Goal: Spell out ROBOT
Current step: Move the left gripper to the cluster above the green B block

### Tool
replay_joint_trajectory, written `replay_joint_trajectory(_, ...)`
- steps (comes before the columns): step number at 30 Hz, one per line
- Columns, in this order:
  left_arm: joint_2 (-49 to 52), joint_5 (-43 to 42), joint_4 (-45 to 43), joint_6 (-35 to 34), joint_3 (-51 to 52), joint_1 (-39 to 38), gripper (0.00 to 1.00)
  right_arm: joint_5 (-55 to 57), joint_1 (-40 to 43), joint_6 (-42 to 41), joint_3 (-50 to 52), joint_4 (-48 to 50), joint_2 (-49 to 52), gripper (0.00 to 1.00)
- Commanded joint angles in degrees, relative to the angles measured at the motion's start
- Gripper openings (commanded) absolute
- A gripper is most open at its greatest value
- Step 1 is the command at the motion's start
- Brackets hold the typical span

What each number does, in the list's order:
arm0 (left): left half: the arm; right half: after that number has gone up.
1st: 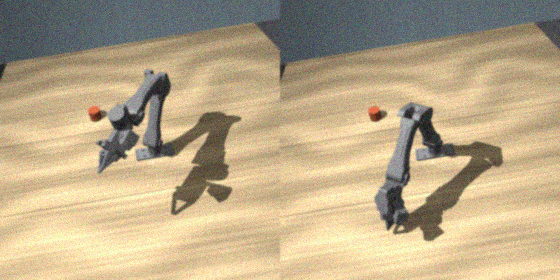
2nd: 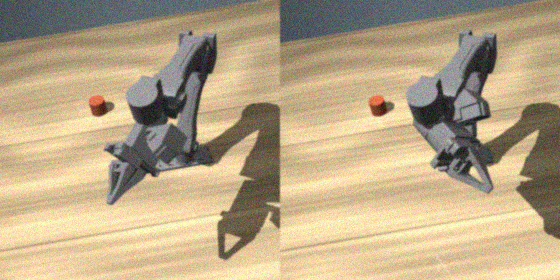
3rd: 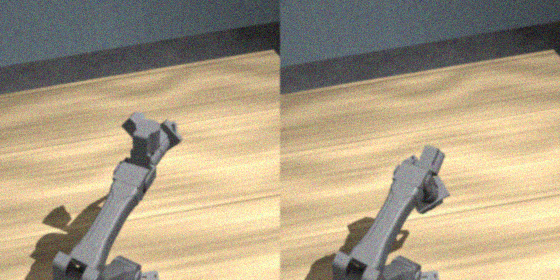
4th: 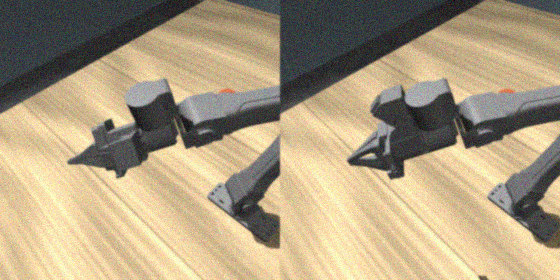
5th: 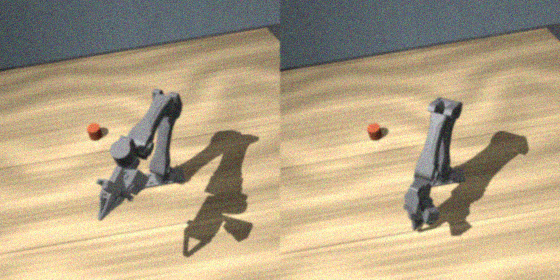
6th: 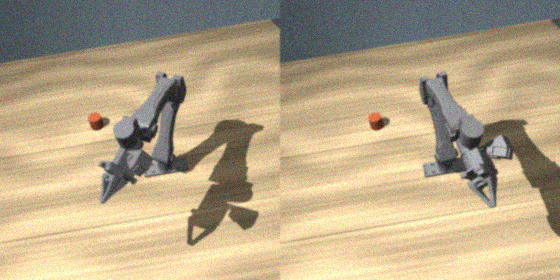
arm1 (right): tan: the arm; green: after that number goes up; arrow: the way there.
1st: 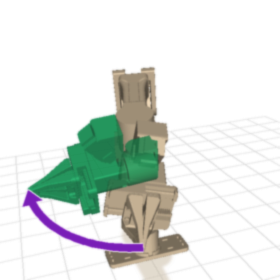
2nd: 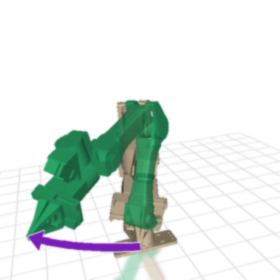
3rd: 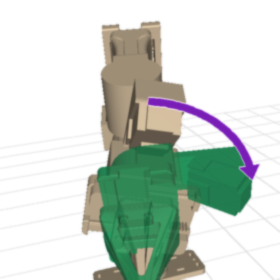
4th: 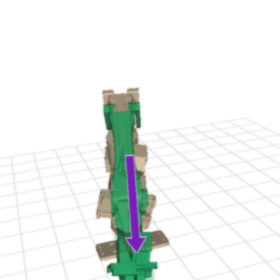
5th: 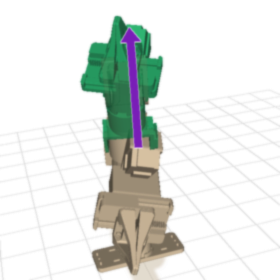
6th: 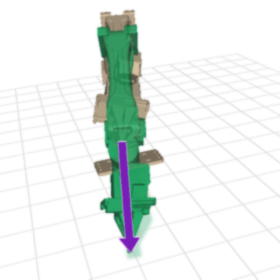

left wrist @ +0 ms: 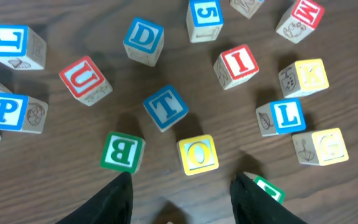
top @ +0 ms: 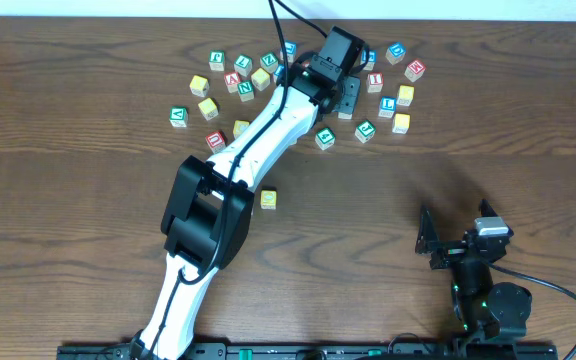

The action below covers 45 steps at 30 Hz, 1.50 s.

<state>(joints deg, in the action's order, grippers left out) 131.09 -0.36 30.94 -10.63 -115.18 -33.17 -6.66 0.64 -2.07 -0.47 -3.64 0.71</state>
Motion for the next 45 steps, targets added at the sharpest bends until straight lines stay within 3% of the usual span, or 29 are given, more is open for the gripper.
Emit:
replay_joint_trajectory(1,0.8,1.5,-0.2,-0.6,-1.6,0.3,0.50,0.1,-0.2,0.9,0.2,-0.2,-0.3,0.99)
replay_joint_trajectory(16,1.7,1.5,-1.5,-0.5,-1.6,1.7,0.50,0.1,-0.2,0.9,0.2,-0.2,-0.3,0.99)
replay_joint_trajectory(30,3.1,5.0,-6.3,8.5,-1.0,3.4,0.50,0.1,-0.2,0.9,0.2,-0.2,-0.3,0.99)
replay_joint_trajectory(45,6.3,4.9,-5.6,8.7,-0.9,4.0,0.50,0.1,-0.2,0.9,0.2,-0.2,-0.3,0.99)
